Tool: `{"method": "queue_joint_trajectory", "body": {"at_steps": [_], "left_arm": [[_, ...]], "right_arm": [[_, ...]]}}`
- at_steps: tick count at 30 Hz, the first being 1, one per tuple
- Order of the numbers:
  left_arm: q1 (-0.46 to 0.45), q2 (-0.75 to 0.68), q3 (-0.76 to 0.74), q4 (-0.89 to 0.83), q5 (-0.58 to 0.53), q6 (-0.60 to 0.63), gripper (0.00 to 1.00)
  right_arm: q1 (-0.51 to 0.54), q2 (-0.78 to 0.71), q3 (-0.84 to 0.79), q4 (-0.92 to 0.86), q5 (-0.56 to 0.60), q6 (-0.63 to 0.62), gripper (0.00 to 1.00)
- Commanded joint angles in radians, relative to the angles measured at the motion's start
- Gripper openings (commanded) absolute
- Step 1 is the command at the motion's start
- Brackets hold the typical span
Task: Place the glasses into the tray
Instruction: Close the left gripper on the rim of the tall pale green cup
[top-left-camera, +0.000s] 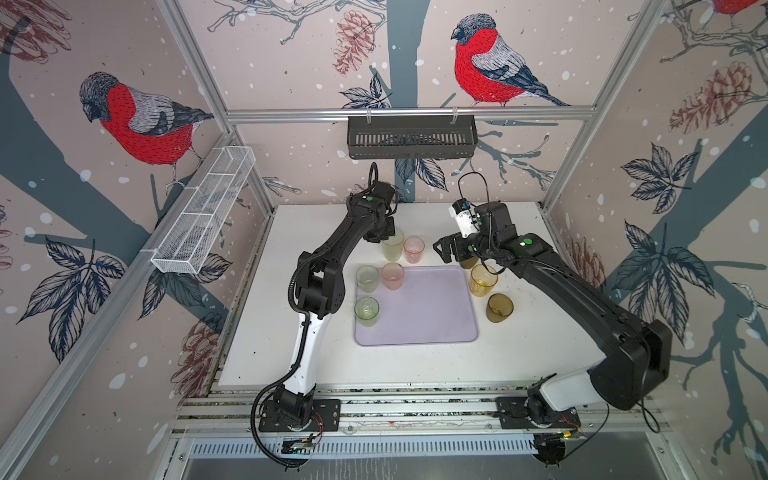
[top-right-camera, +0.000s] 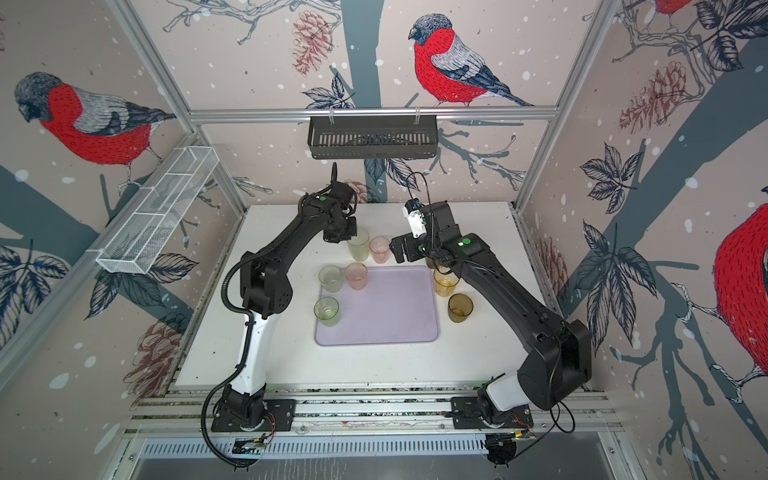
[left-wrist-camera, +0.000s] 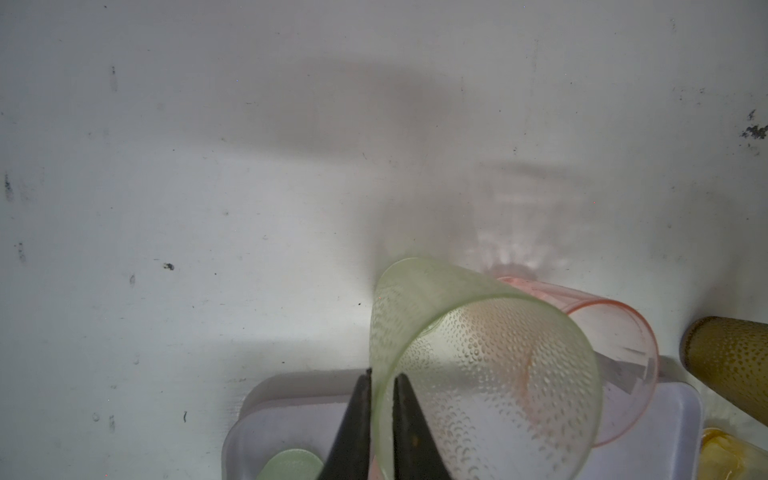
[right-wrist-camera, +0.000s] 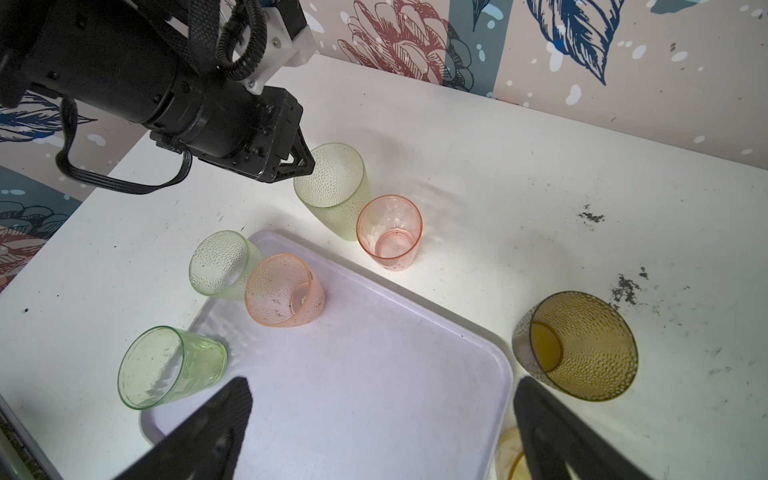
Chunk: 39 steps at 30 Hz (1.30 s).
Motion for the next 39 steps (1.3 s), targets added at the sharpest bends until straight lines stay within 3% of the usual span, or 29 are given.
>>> {"method": "queue_joint_trajectory", "body": {"at_steps": [1, 39], "left_arm": [[0.002, 0.003, 0.007, -0.003, -0.016, -0.010, 0.13], [0.002, -0.079, 0.010, -0.022, -0.094, -0.034, 0.00]], "right_arm": [[-0.001, -0.009, 0.000, 0.015, 0.004, 0.010, 1.00], [-0.016, -0.038, -0.015, 0.032, 0.004, 0.012, 1.00]]}}
